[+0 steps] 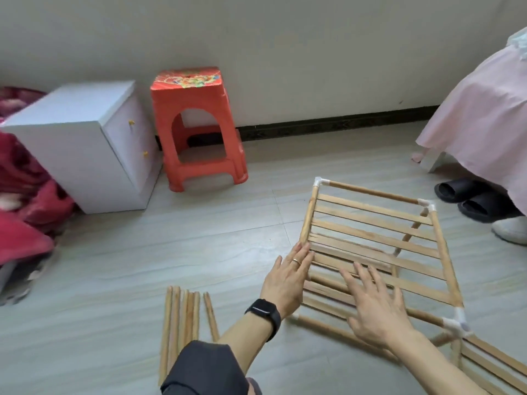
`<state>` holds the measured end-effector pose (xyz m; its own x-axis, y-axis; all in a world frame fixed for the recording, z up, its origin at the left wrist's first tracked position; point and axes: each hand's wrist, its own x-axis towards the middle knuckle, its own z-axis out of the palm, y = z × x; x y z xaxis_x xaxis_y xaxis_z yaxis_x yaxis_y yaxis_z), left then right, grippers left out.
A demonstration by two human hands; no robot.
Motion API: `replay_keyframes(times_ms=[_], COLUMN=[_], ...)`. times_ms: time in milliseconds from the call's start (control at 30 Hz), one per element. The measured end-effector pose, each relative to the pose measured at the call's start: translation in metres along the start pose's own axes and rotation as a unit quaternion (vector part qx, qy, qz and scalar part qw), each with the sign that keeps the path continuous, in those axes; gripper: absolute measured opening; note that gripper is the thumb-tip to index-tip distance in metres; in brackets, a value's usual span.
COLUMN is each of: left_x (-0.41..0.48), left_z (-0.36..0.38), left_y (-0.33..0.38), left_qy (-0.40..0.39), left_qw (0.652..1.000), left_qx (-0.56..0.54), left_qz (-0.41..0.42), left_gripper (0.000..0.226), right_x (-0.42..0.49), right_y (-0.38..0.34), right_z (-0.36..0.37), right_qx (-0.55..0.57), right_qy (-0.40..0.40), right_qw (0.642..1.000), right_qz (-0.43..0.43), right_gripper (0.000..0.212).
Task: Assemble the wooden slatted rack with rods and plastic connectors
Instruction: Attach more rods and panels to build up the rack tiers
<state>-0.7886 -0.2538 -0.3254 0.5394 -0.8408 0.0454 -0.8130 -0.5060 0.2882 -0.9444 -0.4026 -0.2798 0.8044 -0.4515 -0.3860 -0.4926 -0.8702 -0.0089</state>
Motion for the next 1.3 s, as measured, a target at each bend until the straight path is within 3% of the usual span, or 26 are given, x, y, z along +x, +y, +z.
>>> replay_keyframes(times_ms=[100,200,367,533,800,900,1033,1200,1300], left_x=[-0.009,-0.05,-0.126,-0.149,-0.14,-0.139,-0.138,-0.141,-0.145], left_z=[-0.005,0.011,0.065,0.093,0.119,0.126,0.126,0.115,0.108], left_y=[-0.008,-0.037,-0.11,-0.153,-0.168,-0.176,-0.176,-0.18,-0.187], left_qy=[0.011,0.024,-0.072,-0.141,-0.136,-0.143,-0.145,-0.182,-0.166], left_qw=[0.998,0.972,0.872,0.785,0.753,0.769,0.751,0.772,0.755], left_qx=[-0.062,-0.168,-0.163,-0.168,-0.171,-0.135,-0.206,-0.207,-0.266], left_qz=[-0.013,-0.162,-0.456,-0.579,-0.62,-0.608,-0.61,-0.573,-0.576], left_gripper=[0.085,0.08,0.081,0.09,0.119,0.096,0.074,0.037,0.027], right_x=[0.003,0.006,0.029,0.068,0.079,0.079,0.08,0.079,0.079], right_y=[-0.013,-0.042,-0.1,-0.116,-0.108,-0.108,-0.106,-0.107,-0.107], right_z=[-0.015,-0.032,-0.041,-0.017,0.003,0.005,0.006,0.006,0.008], right_qx=[-0.045,-0.072,-0.044,-0.035,-0.023,-0.021,-0.019,-0.019,-0.024], right_qy=[-0.042,-0.048,0.067,0.12,0.181,0.201,0.209,0.216,0.23], right_qw=[0.998,0.996,0.99,0.979,0.966,0.961,0.959,0.958,0.954], right_qz=[0.01,0.015,-0.112,-0.16,-0.181,-0.19,-0.19,-0.188,-0.191], right_gripper=[0.094,0.099,0.087,0.091,0.067,0.064,0.063,0.06,0.059])
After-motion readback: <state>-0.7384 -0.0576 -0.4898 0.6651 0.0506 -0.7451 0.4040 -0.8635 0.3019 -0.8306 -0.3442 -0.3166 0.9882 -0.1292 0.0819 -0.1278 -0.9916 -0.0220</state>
